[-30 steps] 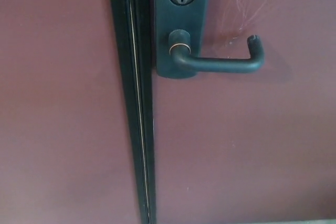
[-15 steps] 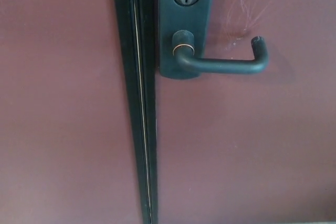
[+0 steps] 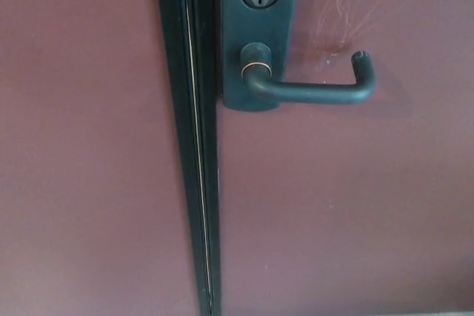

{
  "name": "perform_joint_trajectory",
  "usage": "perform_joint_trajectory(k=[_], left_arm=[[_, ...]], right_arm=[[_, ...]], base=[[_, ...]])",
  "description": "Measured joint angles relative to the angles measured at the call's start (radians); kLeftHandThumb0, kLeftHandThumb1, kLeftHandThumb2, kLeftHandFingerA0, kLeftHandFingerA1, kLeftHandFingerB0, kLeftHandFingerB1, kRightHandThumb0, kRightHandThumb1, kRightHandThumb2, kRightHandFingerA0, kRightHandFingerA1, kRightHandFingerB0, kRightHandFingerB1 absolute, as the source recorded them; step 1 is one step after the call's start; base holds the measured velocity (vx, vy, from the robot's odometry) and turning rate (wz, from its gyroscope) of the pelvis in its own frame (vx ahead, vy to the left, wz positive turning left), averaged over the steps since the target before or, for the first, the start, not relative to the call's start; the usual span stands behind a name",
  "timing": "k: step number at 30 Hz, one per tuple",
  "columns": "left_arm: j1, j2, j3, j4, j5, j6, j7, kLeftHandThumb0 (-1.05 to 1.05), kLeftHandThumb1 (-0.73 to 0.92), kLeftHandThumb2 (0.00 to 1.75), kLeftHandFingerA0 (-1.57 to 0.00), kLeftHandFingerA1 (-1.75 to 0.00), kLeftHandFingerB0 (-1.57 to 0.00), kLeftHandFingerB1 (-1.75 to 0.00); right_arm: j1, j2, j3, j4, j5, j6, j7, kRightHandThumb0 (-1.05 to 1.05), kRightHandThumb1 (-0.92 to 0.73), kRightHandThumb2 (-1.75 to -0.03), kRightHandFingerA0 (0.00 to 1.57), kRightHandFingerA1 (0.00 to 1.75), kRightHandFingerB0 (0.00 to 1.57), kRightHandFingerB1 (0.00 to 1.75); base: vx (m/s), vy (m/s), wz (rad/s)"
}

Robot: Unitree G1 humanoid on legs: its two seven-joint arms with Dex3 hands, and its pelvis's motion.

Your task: The robot walks towards the door handle and put its right hand on it and twist the handle

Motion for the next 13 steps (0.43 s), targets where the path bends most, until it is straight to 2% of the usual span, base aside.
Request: perform_joint_trajectory(k=[13], left_arm=[[-0.011,0.000,0.002,0.000,-0.001,0.002,0.000,-0.08,0.70,0.60,-0.50,-0.46,-0.40,-0.40]], right_arm=[[-0.061,0.000,0.053,0.246,0.003,-0.163,-0.242,-0.61,-0.50,-0.76,0.21,0.41,0.15,0.37]], base=[[0.00,0.000,0.00]])
